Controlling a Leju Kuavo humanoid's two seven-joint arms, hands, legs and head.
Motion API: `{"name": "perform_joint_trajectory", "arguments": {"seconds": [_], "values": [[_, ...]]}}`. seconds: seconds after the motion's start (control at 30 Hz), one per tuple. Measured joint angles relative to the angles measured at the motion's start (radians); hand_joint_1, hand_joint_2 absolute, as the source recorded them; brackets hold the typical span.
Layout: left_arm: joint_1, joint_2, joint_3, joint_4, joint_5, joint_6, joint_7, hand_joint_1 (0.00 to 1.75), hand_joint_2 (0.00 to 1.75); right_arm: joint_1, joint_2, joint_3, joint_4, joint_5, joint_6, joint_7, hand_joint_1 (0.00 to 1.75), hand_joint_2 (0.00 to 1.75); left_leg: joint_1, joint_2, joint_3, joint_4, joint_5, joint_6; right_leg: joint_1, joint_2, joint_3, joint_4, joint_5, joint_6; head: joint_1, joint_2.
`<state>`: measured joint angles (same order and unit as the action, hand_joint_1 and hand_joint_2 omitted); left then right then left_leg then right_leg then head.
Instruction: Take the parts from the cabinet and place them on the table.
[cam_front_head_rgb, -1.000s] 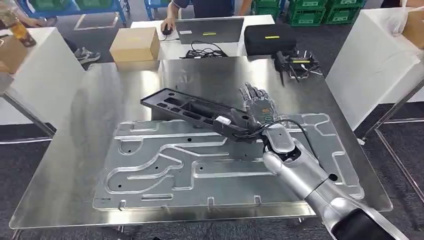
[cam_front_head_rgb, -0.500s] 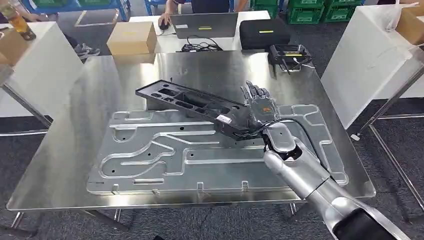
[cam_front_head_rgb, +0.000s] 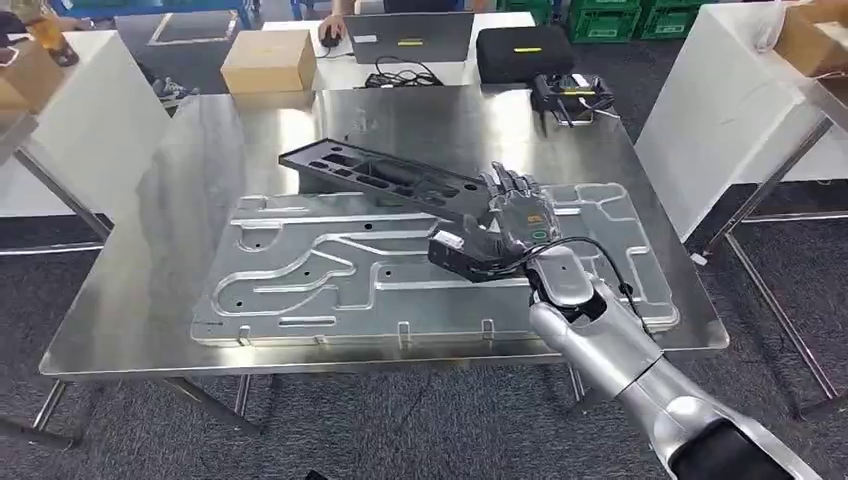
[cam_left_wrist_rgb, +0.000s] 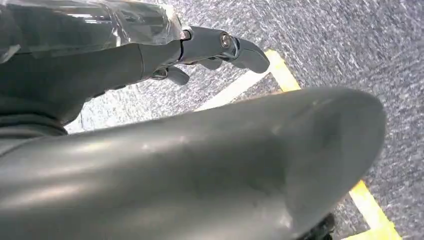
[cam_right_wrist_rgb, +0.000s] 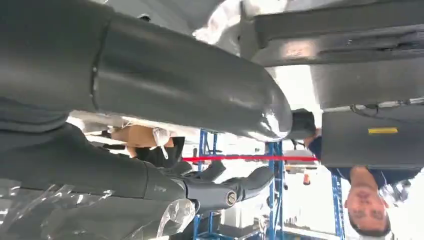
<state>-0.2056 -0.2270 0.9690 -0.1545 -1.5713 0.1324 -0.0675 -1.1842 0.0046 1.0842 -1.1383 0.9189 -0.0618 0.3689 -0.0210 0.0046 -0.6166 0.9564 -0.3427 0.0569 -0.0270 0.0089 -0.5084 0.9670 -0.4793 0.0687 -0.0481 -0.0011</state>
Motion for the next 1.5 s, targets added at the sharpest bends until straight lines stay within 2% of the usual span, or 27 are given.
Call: {"name": "perform_joint_trajectory", "arguments": {"seconds": [0.07,0.1,0.2,0.23,0.27,0.33,0.4,0.43,0.47,0.57,0.6,0.67,0.73,0.77,0.8,0.83,0.9,0.97,1.1,1.13,1.2,1.27,1.33,1.4,1.43,1.47,1.5], "values": [[0.003,0.0,0.0,0.0,0.0,0.0,0.0,0.0,0.0,0.001,-0.001,0.0,-0.002,0.0,0.0,0.003,0.0,0.0,0.003,-0.001,-0.009,-0.002,0.016,-0.012,0.005,-0.003,-0.013,0.001,0.014,-0.022,0.0,0.0],[0.004,0.001,0.0,0.0,0.0,0.0,0.0,0.0,0.0,-0.002,-0.002,0.0,-0.002,0.0,0.0,0.003,0.0,0.0,0.01,-0.002,-0.02,0.01,-0.004,-0.019,0.002,-0.008,-0.023,0.0,0.026,-0.038,0.0,0.0],[0.003,0.001,-0.004,0.0,0.0,0.0,0.0,0.0,0.0,-0.002,-0.002,0.0,-0.005,0.0,0.0,0.006,0.0,0.0,0.018,-0.002,-0.085,0.204,-0.171,-0.039,0.0,-0.007,-0.06,0.0,0.055,-0.055,0.0,0.0],[0.003,0.001,-0.005,0.0,0.0,0.0,0.0,0.0,0.0,-0.002,-0.002,0.0,-0.006,0.0,0.0,0.006,0.0,0.0,0.021,-0.002,-0.105,0.279,-0.206,-0.044,0.0,-0.007,-0.072,0.0,0.064,-0.056,0.0,0.0],[0.003,0.001,-0.005,0.0,0.0,0.0,0.0,0.0,0.0,-0.001,-0.002,0.0,-0.006,0.0,0.0,0.006,0.0,0.0,0.024,-0.002,-0.111,0.333,-0.214,-0.046,0.0,-0.007,-0.087,0.001,0.075,-0.055,0.0,0.0],[0.003,0.001,-0.005,0.0,0.0,0.0,0.0,0.0,0.0,-0.001,-0.002,0.0,-0.007,0.001,0.0,0.007,0.0,0.0,0.027,-0.002,-0.06,0.298,-0.156,-0.046,0.0,-0.007,-0.113,0.001,0.096,-0.051,0.0,0.0],[0.0,0.001,-0.005,0.0,0.0,0.001,0.0,0.0,0.0,-0.002,-0.002,0.0,-0.011,0.002,-0.001,0.008,0.0,0.0,0.025,-0.002,0.057,0.134,-0.106,-0.033,0.001,-0.006,-0.132,0.001,0.114,-0.045,0.0,0.0],[-0.003,0.002,-0.006,0.0,0.0,0.002,0.0,0.0,0.0,-0.003,-0.002,-0.001,-0.014,0.002,-0.001,0.008,0.0,0.0,0.02,-0.002,0.122,0.046,-0.123,-0.021,-0.001,-0.007,-0.136,0.002,0.121,-0.041,0.0,0.0],[-0.005,0.003,-0.006,0.0,0.0,0.002,0.0,0.0,0.0,-0.005,-0.003,-0.003,-0.016,0.003,-0.001,0.009,0.0,0.0,0.013,-0.002,0.159,-0.027,-0.143,-0.016,0.004,-0.008,-0.14,0.002,0.127,-0.034,0.0,0.0],[-0.003,0.003,-0.006,0.0,0.0,0.003,0.001,0.0,0.0,-0.005,-0.003,-0.004,-0.02,0.003,-0.001,0.009,0.0,0.0,0.005,-0.005,0.138,-0.017,-0.121,-0.009,-0.004,-0.012,-0.14,-0.013,0.159,-0.012,0.0,0.0],[-0.002,0.003,-0.006,0.0,0.0,0.002,0.001,0.0,0.0,-0.004,-0.008,-0.005,-0.02,0.003,-0.002,0.01,0.0,0.0,0.021,-0.003,0.131,-0.031,-0.1,0.002,-0.003,-0.011,-0.147,-0.012,0.155,-0.006,0.0,0.0],[-0.005,0.002,-0.007,0.0,0.0,0.002,0.002,0.0,0.0,-0.005,-0.011,-0.005,-0.021,0.003,-0.002,0.011,0.0,0.0,0.017,-0.001,0.108,-0.032,-0.077,0.016,-0.003,-0.009,-0.177,0.07,0.045,-0.003,0.0,0.0],[-0.003,0.002,-0.007,0.0,0.0,0.002,0.002,0.0,0.0,-0.001,-0.014,-0.006,-0.021,0.003,-0.003,0.011,0.0,0.0,0.015,0.0,0.081,-0.031,-0.053,0.018,-0.003,-0.009,-0.217,0.238,-0.066,0.003,0.0,0.0],[-0.002,0.002,-0.007,0.0,0.0,0.002,0.002,0.0,0.0,0.002,-0.016,-0.006,-0.021,0.003,-0.003,0.012,0.0,0.0,0.015,0.0,0.066,-0.029,-0.041,0.018,-0.003,-0.009,-0.228,0.304,-0.078,0.007,0.0,0.0],[-0.001,0.002,-0.007,0.0,0.0,0.002,0.002,0.0,0.0,0.004,-0.017,-0.006,-0.021,0.003,-0.003,0.012,0.0,0.0,0.015,0.001,0.052,-0.029,-0.031,0.017,-0.003,-0.009,-0.222,0.33,-0.058,0.009,0.0,0.0],[-0.001,0.002,-0.007,0.0,0.0,0.002,0.003,0.0,0.0,0.005,-0.018,-0.006,-0.021,0.003,-0.003,0.012,0.0,0.0,0.016,0.001,0.038,-0.028,-0.02,0.015,-0.004,-0.009,-0.197,0.315,-0.024,0.011,0.0,0.0],[-0.002,0.002,-0.007,0.0,0.0,0.002,0.003,0.0,0.0,0.005,-0.019,-0.006,-0.027,0.003,-0.003,0.012,0.0,0.0,0.019,0.001,0.012,-0.021,-0.002,0.005,-0.007,-0.01,-0.085,0.172,0.034,0.014,0.0,0.0],[-0.003,0.003,-0.007,0.0,0.0,0.002,0.004,0.0,0.0,0.003,-0.019,-0.008,-0.036,0.003,-0.004,0.014,0.0,0.0,0.012,0.0,-0.01,-0.001,0.005,-0.005,-0.001,-0.007,0.028,0.003,-0.009,0.009,0.0,0.0],[0.005,0.003,-0.007,0.0,0.013,0.005,0.004,0.0,0.0,0.034,-0.032,-0.01,-0.054,-0.006,-0.006,0.019,0.0,0.0,0.019,0.0,-0.026,-0.005,0.037,-0.03,0.0,-0.012,0.003,-0.002,0.008,-0.036,0.0,0.0],[0.007,0.003,-0.007,0.0,0.016,0.006,0.004,0.0,0.0,0.049,-0.035,-0.01,-0.062,-0.012,-0.011,0.02,0.0,0.0,0.023,0.0,-0.035,0.011,0.005,-0.035,0.0,-0.013,-0.007,-0.002,0.018,-0.043,0.0,0.0],[0.012,0.003,-0.007,0.0,0.022,0.01,0.001,0.0,0.0,0.101,-0.047,-0.017,-0.082,-0.038,-0.035,0.018,0.0,0.0,0.026,-0.001,-0.078,0.154,-0.131,-0.046,0.0,-0.013,-0.035,-0.002,0.041,-0.054,0.0,0.0],[0.016,0.003,-0.007,0.0,0.033,0.015,-0.001,0.0,0.0,0.172,-0.06,-0.024,-0.099,-0.055,-0.059,0.013,0.0,0.0,0.027,-0.001,-0.108,0.304,-0.202,-0.051,0.003,-0.013,-0.063,-0.001,0.063,-0.055,0.0,0.0],[0.022,0.005,-0.006,0.0,0.036,0.018,-0.001,0.0,0.0,0.241,-0.072,-0.024,-0.112,-0.055,-0.071,0.01,0.0,0.0,0.026,-0.001,-0.079,0.325,-0.164,-0.046,0.006,-0.013,-0.093,0.0,0.085,-0.054,0.0,0.0],[0.021,0.006,-0.005,0.0,0.036,0.019,-0.001,0.0,0.0,0.275,-0.081,-0.024,-0.126,-0.054,-0.075,0.009,0.0,0.0,0.021,-0.001,0.015,0.203,-0.101,-0.032,0.008,-0.012,-0.119,0.0,0.107,-0.05,0.0,0.0],[0.019,0.007,-0.005,0.0,0.036,0.019,-0.002,0.0,0.0,0.279,-0.084,-0.025,-0.133,-0.054,-0.075,0.008,0.0,0.0,0.015,-0.002,0.086,0.105,-0.102,-0.018,0.008,-0.01,-0.129,0.0,0.119,-0.048,0.0,0.0],[0.017,0.01,-0.005,0.0,0.036,0.02,-0.002,0.0,0.0,0.28,-0.086,-0.027,-0.143,-0.054,-0.077,0.008,0.0,0.0,0.009,-0.001,0.155,0.003,-0.139,-0.004,0.012,-0.009,-0.137,0.001,0.127,-0.042,0.0,0.0],[0.016,0.01,-0.005,0.0,0.036,0.02,-0.002,0.0,0.0,0.282,-0.09,-0.032,-0.148,-0.054,-0.079,0.008,0.0,0.0,0.007,-0.002,0.16,-0.019,-0.141,-0.01,0.009,-0.01,-0.136,-0.004,0.138,-0.036,0.0,0.0]]}}
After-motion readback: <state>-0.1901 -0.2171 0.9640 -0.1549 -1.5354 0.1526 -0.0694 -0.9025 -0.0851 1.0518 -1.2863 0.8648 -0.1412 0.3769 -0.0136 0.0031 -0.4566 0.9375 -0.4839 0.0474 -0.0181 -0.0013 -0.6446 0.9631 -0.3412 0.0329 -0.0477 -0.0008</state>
